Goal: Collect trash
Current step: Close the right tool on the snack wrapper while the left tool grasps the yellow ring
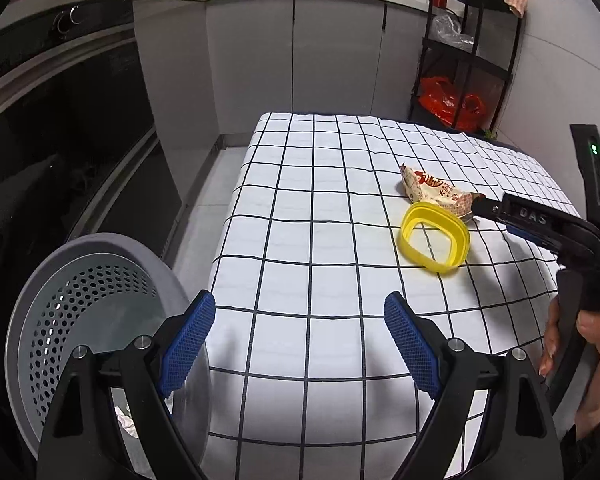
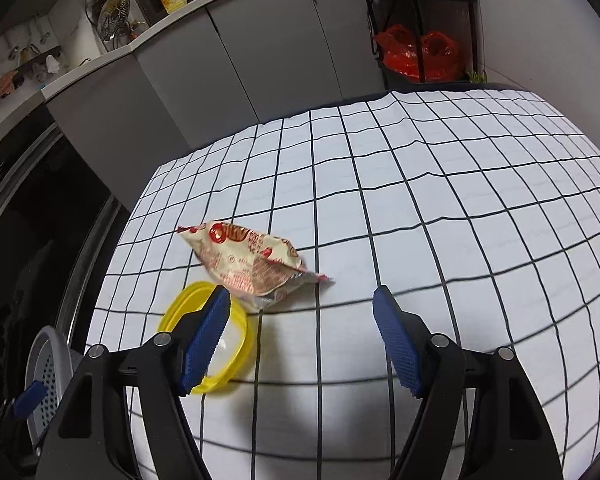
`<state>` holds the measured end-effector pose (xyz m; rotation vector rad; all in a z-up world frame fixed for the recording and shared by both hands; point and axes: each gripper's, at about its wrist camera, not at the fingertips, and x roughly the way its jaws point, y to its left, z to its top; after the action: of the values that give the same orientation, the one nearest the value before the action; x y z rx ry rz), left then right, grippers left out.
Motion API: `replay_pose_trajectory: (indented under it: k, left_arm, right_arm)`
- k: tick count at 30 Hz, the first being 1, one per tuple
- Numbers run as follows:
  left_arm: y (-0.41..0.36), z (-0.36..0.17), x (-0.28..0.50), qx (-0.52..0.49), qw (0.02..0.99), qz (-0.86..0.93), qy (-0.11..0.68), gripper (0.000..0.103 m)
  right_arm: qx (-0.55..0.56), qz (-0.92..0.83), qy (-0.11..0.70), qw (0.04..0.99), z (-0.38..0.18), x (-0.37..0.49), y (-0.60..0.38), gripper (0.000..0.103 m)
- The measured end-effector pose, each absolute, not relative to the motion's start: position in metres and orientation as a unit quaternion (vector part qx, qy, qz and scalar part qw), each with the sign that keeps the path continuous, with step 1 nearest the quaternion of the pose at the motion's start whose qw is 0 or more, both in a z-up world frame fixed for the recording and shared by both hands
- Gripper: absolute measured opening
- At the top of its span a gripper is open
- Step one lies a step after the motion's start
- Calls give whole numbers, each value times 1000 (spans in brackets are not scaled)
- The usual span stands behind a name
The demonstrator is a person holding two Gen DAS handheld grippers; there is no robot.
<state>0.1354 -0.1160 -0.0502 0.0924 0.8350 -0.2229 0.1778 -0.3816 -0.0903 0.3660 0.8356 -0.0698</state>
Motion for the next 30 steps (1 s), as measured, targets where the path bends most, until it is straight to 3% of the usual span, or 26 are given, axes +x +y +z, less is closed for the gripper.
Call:
replay_pose_trajectory:
  k: [12,13,15,18,21,30]
  left_arm:
    - [-120,-54,136,38,901,-115,415,84]
    - [-121,-54,136,38,901,-116,417,84]
    - [-124,-55,137,38,900,-116,419,84]
    - [-130,-56,140,36,898,-119,423,84]
    - [-141,-56,142,38,898,-123,421,84]
    - [-183,-57,151,52,901,-143,407,89]
  right_arm:
    - [142,-30,412,900,-100,206,-370,69]
    - [141,-28,411,900,-101,207,-370,67]
    - [139,-23,416,898,-103,209,-369,53]
    - [133,-15,418,899,-104,211,-367,48]
    - [139,-5,416,899,-104,210,-372,35]
    - [159,10,379,912,-98,190,-401,32]
